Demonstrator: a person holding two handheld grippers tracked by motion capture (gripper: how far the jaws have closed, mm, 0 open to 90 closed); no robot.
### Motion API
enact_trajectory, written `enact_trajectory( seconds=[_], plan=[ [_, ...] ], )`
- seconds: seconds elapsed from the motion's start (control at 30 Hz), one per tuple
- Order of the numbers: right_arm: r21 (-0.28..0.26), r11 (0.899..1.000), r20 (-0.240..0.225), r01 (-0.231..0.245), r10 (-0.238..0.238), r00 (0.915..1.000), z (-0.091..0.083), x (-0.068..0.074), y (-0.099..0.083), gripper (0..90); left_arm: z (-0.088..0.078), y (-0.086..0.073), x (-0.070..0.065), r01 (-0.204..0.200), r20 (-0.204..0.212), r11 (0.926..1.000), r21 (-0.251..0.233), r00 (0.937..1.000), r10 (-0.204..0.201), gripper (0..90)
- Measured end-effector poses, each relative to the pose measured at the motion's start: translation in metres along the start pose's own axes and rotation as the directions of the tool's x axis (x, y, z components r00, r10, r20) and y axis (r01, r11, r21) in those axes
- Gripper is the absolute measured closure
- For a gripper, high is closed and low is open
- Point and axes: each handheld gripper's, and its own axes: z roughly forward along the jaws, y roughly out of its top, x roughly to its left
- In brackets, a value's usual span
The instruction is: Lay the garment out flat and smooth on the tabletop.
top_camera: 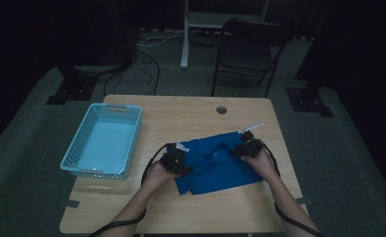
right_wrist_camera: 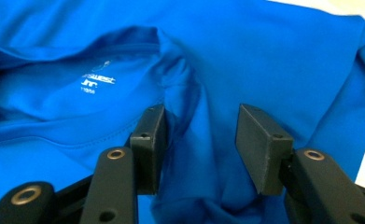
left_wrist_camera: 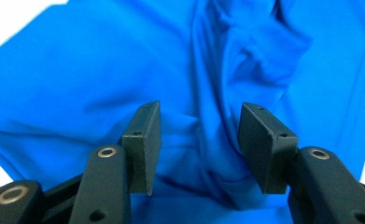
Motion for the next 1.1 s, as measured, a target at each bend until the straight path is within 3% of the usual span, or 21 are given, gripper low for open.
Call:
enact_trajectory(
  seconds=[0.07, 0.23, 0.3, 0.47, 0.73, 0.83, 0.9, 0.97, 1.03, 1.1],
  plan=[
    [-0.010, 1.000, 0.014, 0.008, -0.008, 0.9999, -0.002, 0.003, -0.005, 52.3, 0.000, -0.003, 0.001, -0.015, 0.006, 0.9998, -0.017, 0.9999, 0.015, 49.9],
    [-0.036, 0.995, 0.076, 0.092, -0.089, 0.9931, -0.011, 0.019, -0.030, 52.0, -0.002, -0.010, -0.004, -0.049, -0.001, 0.9981, -0.036, 0.9988, 0.049, 51.0],
    [-0.038, 0.995, 0.077, 0.095, -0.092, 0.9928, -0.013, 0.022, -0.035, 52.0, -0.004, -0.014, -0.009, -0.070, -0.003, 0.9971, -0.031, 0.9976, 0.070, 51.0],
    [-0.066, 0.993, 0.061, 0.093, -0.089, 0.9942, -0.029, 0.034, -0.067, 51.9, -0.009, -0.022, -0.019, -0.108, 0.023, 0.9940, -0.018, 0.9939, 0.108, 51.0],
    [-0.077, 0.990, 0.054, 0.120, -0.116, 0.9918, -0.057, 0.063, -0.121, 51.9, -0.022, -0.048, -0.061, -0.192, 0.093, 0.9813, 0.001, 0.9771, 0.191, 51.0],
    [-0.070, 0.989, 0.052, 0.133, -0.129, 0.9903, -0.063, 0.069, -0.131, 51.7, -0.026, -0.056, -0.072, -0.197, 0.124, 0.9804, 0.010, 0.9731, 0.194, 50.5],
    [-0.068, 0.989, 0.050, 0.132, -0.129, 0.9904, -0.065, 0.071, -0.134, 51.6, -0.029, -0.057, -0.077, -0.170, 0.125, 0.9853, 0.022, 0.9782, 0.166, 46.2],
    [-0.057, 0.989, 0.052, 0.135, -0.132, 0.9899, -0.065, 0.072, -0.132, 51.7, -0.031, -0.057, -0.083, -0.172, 0.135, 0.9850, 0.014, 0.9764, 0.169, 46.0],
    [-0.049, 0.987, 0.048, 0.150, -0.148, 0.9878, -0.066, 0.074, -0.129, 59.5, -0.032, -0.057, -0.088, -0.179, 0.147, 0.9837, 0.008, 0.9733, 0.176, 46.0],
    [-0.057, 0.985, 0.013, 0.163, -0.162, 0.9867, -0.066, 0.076, -0.126, 80.6, -0.032, -0.057, -0.091, -0.194, 0.163, 0.9809, 0.005, 0.9680, 0.191, 46.1]
  ],
)
